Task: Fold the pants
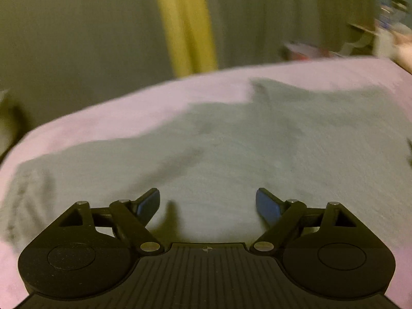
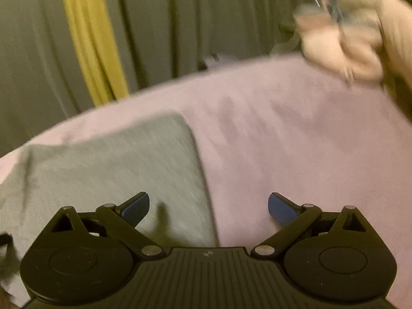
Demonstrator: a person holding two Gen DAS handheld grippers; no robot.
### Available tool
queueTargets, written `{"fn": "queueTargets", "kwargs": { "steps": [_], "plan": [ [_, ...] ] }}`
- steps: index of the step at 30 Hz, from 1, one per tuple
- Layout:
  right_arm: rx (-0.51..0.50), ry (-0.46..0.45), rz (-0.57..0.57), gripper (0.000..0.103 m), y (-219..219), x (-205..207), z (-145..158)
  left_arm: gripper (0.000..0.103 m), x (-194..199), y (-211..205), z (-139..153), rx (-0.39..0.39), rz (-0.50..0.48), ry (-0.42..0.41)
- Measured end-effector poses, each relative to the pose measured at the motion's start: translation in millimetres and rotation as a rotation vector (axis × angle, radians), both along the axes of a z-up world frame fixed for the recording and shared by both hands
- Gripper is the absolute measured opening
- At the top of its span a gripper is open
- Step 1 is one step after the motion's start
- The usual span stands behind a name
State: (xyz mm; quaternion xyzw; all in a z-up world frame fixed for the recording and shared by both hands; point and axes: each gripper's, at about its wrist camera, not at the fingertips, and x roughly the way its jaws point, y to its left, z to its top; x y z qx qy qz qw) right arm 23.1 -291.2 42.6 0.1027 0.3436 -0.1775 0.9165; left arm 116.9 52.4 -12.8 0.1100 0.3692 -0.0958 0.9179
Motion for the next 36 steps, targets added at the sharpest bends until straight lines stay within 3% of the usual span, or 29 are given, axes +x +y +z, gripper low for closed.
{"fn": "queueTargets", "kwargs": {
  "steps": [3,6,8,10,13,21,26,30,32,34,36],
  "plan": [
    [-0.009,-0.056,0.143,0.099,21,1,6,0.088,7,49,11,-0.111,0.139,-0.009],
    [0.066,-0.001,0.259,0.099,36,5,-16,0.089,11,101,14,-0.141,0.302,-0.031],
    [0.088,0.069,0.275,0.099,42,6,-38,0.089,9,141,17,-0.169,0.421,-0.031],
    [-0.051,0.047,0.332,0.099,58,-3,-46,0.089,-3,179,22,-0.231,0.516,-0.077],
    [-0.007,0.039,0.302,0.099,52,1,-45,0.091,-21,222,18,-0.306,0.610,-0.115],
    [-0.028,0.046,0.270,0.099,62,1,-47,0.087,-19,265,-46,-0.594,0.699,0.091],
    [-0.030,0.053,0.270,0.099,61,4,-44,0.085,-3,271,-53,-0.737,0.701,0.078],
    [-0.035,0.052,0.268,0.099,61,3,-44,0.091,9,283,-71,-0.871,0.729,0.097],
    [-0.036,0.056,0.272,0.099,61,3,-44,0.088,7,287,-71,-0.926,0.785,0.081],
    [-0.035,0.058,0.275,0.099,61,3,-43,0.061,5,286,-68,-0.916,0.815,0.076],
    [-0.035,0.060,0.273,0.099,61,4,-43,0.050,-1,285,-65,-0.873,0.810,0.071]
  ]
}}
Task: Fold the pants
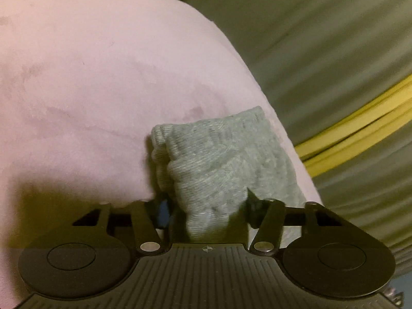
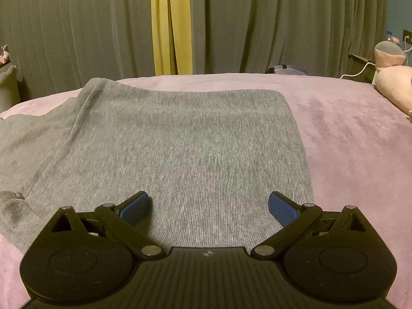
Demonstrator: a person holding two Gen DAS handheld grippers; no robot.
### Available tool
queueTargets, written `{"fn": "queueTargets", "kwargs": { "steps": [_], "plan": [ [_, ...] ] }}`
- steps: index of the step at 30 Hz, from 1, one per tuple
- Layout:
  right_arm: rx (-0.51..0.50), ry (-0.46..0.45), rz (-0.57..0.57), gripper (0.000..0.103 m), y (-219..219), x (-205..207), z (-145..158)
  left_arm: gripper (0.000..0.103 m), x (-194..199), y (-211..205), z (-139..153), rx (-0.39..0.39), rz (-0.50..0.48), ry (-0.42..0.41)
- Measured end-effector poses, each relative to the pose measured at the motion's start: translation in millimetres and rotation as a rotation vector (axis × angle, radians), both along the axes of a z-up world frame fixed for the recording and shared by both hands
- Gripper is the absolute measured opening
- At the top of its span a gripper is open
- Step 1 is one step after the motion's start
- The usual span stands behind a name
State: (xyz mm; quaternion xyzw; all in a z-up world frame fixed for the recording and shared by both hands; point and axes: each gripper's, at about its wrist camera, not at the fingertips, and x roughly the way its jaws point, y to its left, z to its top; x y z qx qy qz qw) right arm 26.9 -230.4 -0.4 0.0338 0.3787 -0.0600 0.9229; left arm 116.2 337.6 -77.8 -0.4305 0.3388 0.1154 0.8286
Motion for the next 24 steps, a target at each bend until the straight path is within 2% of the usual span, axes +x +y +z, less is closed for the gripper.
{"fn": "queueTargets", "kwargs": {
  "steps": [1,4,6,9,11,14,18,20,22,24],
  "plan": [
    [-0.002,0.003,-0.002,0.099,1,1,0,0.044,-3,-2,4,0.023,-0.010,0.001],
    [-0.001,0.012,-0.014,0.099,2,3,3,0.034,-12,-7,21,0.053,-0.036,-0.047],
    [0.009,0.016,-0.028,0.099,2,4,5,0.032,-10,-9,41,0.084,-0.064,-0.088],
    [0.041,0.010,-0.049,0.099,-1,4,8,0.029,-11,-27,72,0.178,-0.128,-0.144],
    [0.065,0.002,-0.067,0.099,-4,3,10,0.028,-12,-42,100,0.234,-0.183,-0.214],
    [0.125,-0.014,-0.102,0.099,-12,1,14,0.028,-24,-85,147,0.346,-0.283,-0.342],
    [0.222,-0.043,-0.162,0.099,-27,-2,19,0.028,-43,-159,191,0.407,-0.441,-0.505],
    [0.250,-0.068,-0.201,0.099,-35,-7,22,0.028,-51,-205,200,0.440,-0.529,-0.546],
    [0.269,-0.089,-0.231,0.099,-42,-9,27,0.028,-57,-252,195,0.481,-0.634,-0.572],
    [0.277,-0.102,-0.250,0.099,-50,-13,30,0.028,-65,-292,182,0.507,-0.722,-0.546]
  ]
}}
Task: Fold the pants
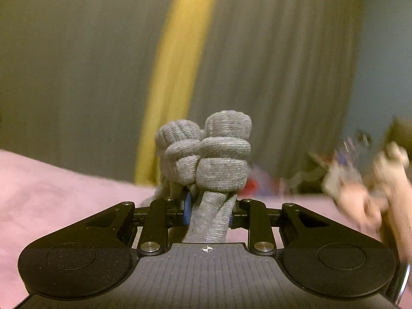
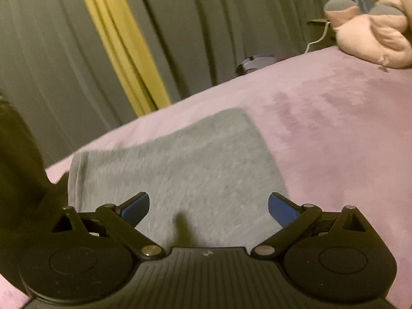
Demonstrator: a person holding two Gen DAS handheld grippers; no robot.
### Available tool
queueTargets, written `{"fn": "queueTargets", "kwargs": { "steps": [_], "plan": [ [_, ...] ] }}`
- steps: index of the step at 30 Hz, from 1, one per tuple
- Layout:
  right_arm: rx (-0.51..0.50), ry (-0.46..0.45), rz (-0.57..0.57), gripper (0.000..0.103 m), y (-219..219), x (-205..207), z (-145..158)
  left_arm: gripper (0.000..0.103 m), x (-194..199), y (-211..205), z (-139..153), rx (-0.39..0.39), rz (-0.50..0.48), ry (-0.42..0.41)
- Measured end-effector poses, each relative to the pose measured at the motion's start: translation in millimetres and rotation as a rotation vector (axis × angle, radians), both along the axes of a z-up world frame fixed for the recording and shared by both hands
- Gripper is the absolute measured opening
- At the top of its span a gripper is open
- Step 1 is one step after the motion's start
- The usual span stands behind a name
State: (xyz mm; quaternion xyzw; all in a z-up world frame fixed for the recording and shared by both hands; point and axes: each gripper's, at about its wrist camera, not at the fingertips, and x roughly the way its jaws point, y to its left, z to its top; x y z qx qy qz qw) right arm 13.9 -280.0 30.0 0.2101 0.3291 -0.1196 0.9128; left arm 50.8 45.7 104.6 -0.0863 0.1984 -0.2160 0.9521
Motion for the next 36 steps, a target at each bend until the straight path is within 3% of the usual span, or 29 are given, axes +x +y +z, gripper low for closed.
{"fn": "queueTargets", "kwargs": {
  "steps": [5,7,8,9,10,11,12,13,16,21,23,24,26,28,30,32,33,36],
  "plan": [
    [-0.018,-0.009,-0.026,0.099,-15,-8,6,0.034,-2,-91,-73,0.199,-0.097,0.162],
    [-0.007,-0.007,-0.034,0.099,-21,-9,6,0.052,-30,-110,-89,0.310,-0.150,0.255],
    [0.005,-0.007,-0.039,0.099,-24,-10,5,0.054,-35,-120,-98,0.392,-0.177,0.310],
    [0.017,-0.010,-0.043,0.099,-27,-10,6,0.055,-49,-115,-105,0.436,-0.201,0.325],
    [0.034,-0.017,-0.044,0.099,-29,-11,6,0.062,-59,-113,-105,0.469,-0.234,0.320],
    [0.049,-0.023,-0.043,0.099,-30,-11,8,0.071,-69,-107,-101,0.466,-0.249,0.310],
    [0.067,-0.032,-0.039,0.099,-31,-12,9,0.090,-77,-96,-96,0.428,-0.245,0.307],
    [0.091,-0.041,-0.029,0.099,-31,-11,10,0.099,-83,-81,-90,0.374,-0.222,0.309],
    [0.218,-0.056,0.008,0.099,-31,-8,6,0.098,-82,-32,-79,0.207,-0.074,0.332],
    [0.501,-0.030,0.101,0.099,-19,-1,-12,0.098,-57,37,-86,0.083,0.341,0.407],
    [0.465,0.003,0.123,0.099,-8,2,-12,0.098,-54,66,-97,-0.079,0.444,0.492],
    [0.455,0.013,0.128,0.099,-6,3,-13,0.098,-54,75,-99,-0.118,0.472,0.508],
    [0.466,0.021,0.118,0.099,-6,5,-13,0.098,-52,81,-103,-0.136,0.516,0.530],
    [0.492,0.033,0.112,0.093,-7,7,-12,0.098,-57,85,-106,-0.118,0.483,0.549],
    [0.518,0.040,0.123,0.082,-8,11,-10,0.098,-48,74,-107,-0.082,0.459,0.548],
    [0.569,0.037,0.147,0.056,-11,14,-11,0.098,-49,66,-105,-0.041,0.437,0.513],
    [0.620,0.037,0.152,0.051,-12,17,-14,0.098,-52,61,-104,-0.028,0.427,0.500],
    [0.663,0.071,0.143,0.052,-16,24,-19,0.098,-52,56,-103,-0.030,0.382,0.493]
  ]
}}
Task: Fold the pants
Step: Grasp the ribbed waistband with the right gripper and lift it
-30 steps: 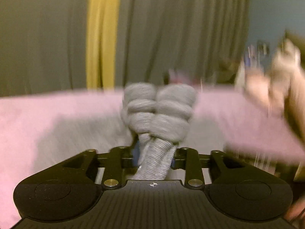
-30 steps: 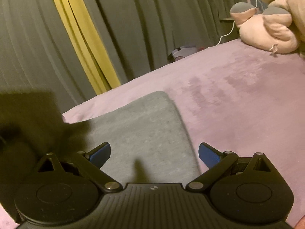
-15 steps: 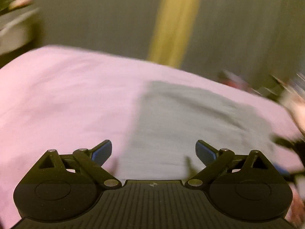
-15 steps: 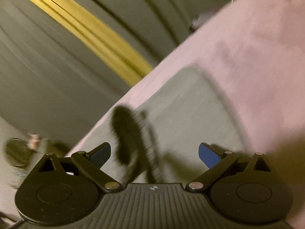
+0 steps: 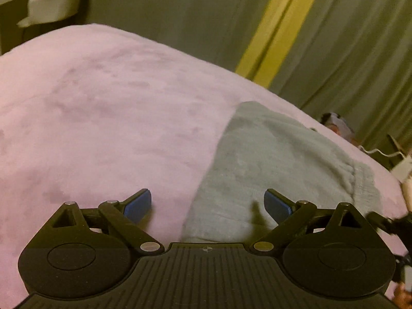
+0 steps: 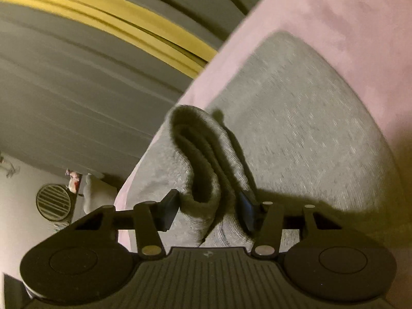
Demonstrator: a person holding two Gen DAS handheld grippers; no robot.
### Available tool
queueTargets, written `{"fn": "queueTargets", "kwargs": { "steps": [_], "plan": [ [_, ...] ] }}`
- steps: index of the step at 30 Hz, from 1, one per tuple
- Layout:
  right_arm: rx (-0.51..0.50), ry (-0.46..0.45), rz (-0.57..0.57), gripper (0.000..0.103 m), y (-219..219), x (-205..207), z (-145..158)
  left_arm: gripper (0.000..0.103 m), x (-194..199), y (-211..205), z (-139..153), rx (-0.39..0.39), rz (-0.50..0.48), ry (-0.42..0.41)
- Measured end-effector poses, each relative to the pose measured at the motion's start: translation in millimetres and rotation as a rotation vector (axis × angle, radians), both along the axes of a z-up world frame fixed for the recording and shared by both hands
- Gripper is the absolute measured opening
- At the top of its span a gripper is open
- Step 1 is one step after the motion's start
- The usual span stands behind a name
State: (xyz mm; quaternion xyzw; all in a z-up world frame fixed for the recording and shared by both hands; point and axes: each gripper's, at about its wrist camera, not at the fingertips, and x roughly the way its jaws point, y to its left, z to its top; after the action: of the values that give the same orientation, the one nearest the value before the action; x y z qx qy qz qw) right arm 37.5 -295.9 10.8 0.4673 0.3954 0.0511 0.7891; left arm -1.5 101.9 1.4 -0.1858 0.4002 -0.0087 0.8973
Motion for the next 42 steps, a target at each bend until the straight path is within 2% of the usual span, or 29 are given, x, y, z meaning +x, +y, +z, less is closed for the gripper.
{"fn": "queueTargets", "kwargs": {
  "steps": [2,4,6,8,9,12,15,16,18,22,24,25,26,28,30,32,34,36,38,42],
  "plan": [
    [0.018,0.005,0.038,0.062,0,6,-1,0.098,-1,2,-1,-0.034,-0.025,0.015],
    [0.007,0.018,0.067,0.065,0,11,2,0.098,3,3,-7,-0.096,-0.044,0.038],
    [-0.050,0.035,0.062,0.069,0,13,11,0.098,6,10,-13,-0.157,-0.031,0.057],
    [-0.119,0.035,0.057,0.080,-4,11,17,0.098,6,19,-17,-0.218,-0.003,0.072],
    [-0.137,0.040,0.060,0.082,-7,10,16,0.098,8,21,-21,-0.241,0.009,0.081],
    [-0.063,0.058,0.058,0.085,-19,10,5,0.098,12,29,-32,-0.313,0.042,0.120],
    [-0.064,0.056,0.084,0.088,-12,18,1,0.098,15,29,-37,-0.329,0.054,0.151],
    [-0.077,0.059,0.103,0.092,-7,23,1,0.098,16,28,-38,-0.324,0.049,0.152],
    [-0.109,0.059,0.155,0.092,4,36,2,0.098,16,26,-37,-0.308,0.039,0.145],
    [-0.061,0.065,0.218,0.092,15,57,-5,0.098,15,22,-38,-0.284,0.027,0.138],
    [-0.073,0.052,0.241,0.085,19,62,-4,0.098,16,22,-37,-0.286,0.032,0.142],
    [-0.078,0.054,0.245,0.064,18,63,-2,0.098,15,22,-37,-0.289,0.035,0.143],
    [-0.065,0.055,0.248,0.048,16,63,-1,0.098,15,23,-38,-0.296,0.038,0.144],
    [-0.026,0.029,0.250,0.048,11,59,-2,0.098,15,23,-38,-0.303,0.040,0.144],
    [-0.014,0.018,0.250,0.052,10,57,-6,0.098,17,23,-40,-0.301,0.043,0.144],
    [0.026,0.019,0.232,0.072,14,57,-14,0.098,18,21,-41,-0.297,0.038,0.141],
    [0.044,-0.008,0.233,0.086,19,57,-14,0.098,20,18,-42,-0.286,0.032,0.144],
    [-0.025,-0.003,0.246,0.081,32,62,-8,0.098,19,18,-42,-0.281,0.031,0.140],
    [-0.126,0.009,0.266,0.041,46,66,-3,0.098,18,19,-42,-0.290,0.040,0.141],
    [-0.166,-0.062,0.281,0.038,58,64,28,0.098,15,24,-43,-0.323,0.068,0.133]
  ]
}}
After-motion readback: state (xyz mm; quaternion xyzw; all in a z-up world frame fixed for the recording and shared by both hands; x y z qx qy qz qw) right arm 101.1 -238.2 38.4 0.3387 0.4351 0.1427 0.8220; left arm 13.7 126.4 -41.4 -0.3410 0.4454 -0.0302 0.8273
